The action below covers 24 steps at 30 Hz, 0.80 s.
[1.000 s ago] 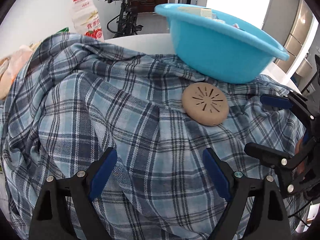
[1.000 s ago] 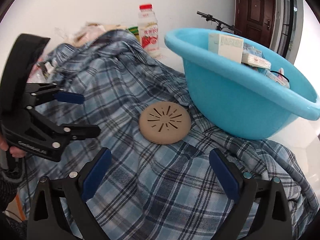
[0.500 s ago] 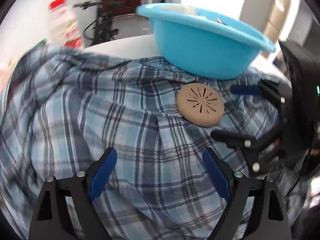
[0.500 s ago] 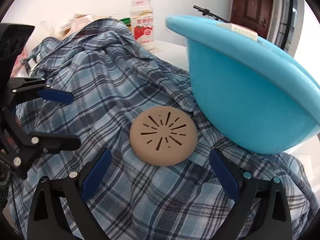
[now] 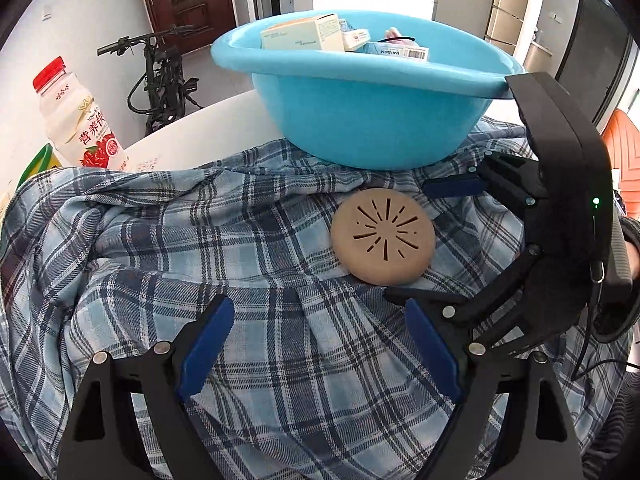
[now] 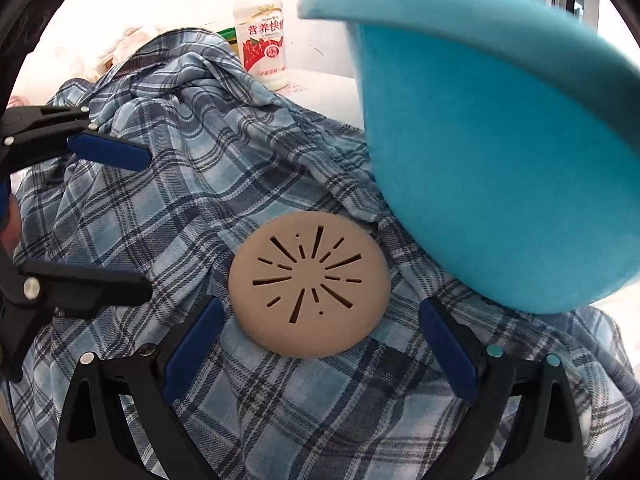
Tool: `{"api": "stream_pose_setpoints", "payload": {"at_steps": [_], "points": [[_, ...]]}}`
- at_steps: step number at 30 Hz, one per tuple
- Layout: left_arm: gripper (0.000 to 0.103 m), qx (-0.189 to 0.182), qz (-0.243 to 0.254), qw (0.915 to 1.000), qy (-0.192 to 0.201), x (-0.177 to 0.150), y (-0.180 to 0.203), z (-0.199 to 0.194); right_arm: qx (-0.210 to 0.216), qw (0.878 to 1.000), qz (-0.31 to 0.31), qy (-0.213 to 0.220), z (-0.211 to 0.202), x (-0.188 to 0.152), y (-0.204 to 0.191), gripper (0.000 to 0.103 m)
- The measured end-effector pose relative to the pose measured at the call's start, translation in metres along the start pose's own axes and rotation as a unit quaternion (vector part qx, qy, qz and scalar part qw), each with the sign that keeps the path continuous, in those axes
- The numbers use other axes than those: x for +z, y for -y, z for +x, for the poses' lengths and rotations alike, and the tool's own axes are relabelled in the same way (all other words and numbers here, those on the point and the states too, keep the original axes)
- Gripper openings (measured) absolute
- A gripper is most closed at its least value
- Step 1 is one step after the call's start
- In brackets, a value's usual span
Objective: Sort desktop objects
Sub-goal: 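Close the left gripper on the tan perforated disc while the right gripper approaches it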
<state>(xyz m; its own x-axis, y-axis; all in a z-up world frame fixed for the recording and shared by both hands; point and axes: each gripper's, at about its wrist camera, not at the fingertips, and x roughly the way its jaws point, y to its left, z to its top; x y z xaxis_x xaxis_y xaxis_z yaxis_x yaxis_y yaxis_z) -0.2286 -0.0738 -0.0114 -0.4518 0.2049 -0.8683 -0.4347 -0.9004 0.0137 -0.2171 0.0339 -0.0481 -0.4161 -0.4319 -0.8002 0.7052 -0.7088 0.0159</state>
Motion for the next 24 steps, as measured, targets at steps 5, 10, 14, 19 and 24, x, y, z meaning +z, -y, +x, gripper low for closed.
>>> {"api": "stream_pose_setpoints", "payload": {"at_steps": [5, 10, 14, 19, 24], "points": [[0.089, -0.029, 0.002, 0.9996, 0.0, 0.002, 0.002, 0.001, 0.017, 1.0, -0.007, -0.003, -0.002, -0.002, -0.002, 0.078], [0.089, -0.041, 0.009, 0.999, -0.014, 0.008, 0.01, 0.01, 0.024, 1.0, -0.01, -0.005, -0.008, -0.006, -0.002, 0.073], [0.089, -0.05, 0.011, 0.9986, -0.016, 0.011, 0.016, 0.016, 0.041, 0.999, -0.003, -0.013, -0.013, -0.009, 0.0, 0.064], [0.071, -0.07, -0.002, 0.9971, -0.032, 0.015, 0.019, 0.024, 0.047, 0.999, -0.014, -0.023, -0.016, -0.014, -0.001, 0.057], [0.073, -0.048, 0.013, 0.9982, -0.034, 0.022, 0.028, 0.033, 0.045, 0.999, -0.014, -0.016, -0.015, -0.016, -0.003, 0.058]]}}
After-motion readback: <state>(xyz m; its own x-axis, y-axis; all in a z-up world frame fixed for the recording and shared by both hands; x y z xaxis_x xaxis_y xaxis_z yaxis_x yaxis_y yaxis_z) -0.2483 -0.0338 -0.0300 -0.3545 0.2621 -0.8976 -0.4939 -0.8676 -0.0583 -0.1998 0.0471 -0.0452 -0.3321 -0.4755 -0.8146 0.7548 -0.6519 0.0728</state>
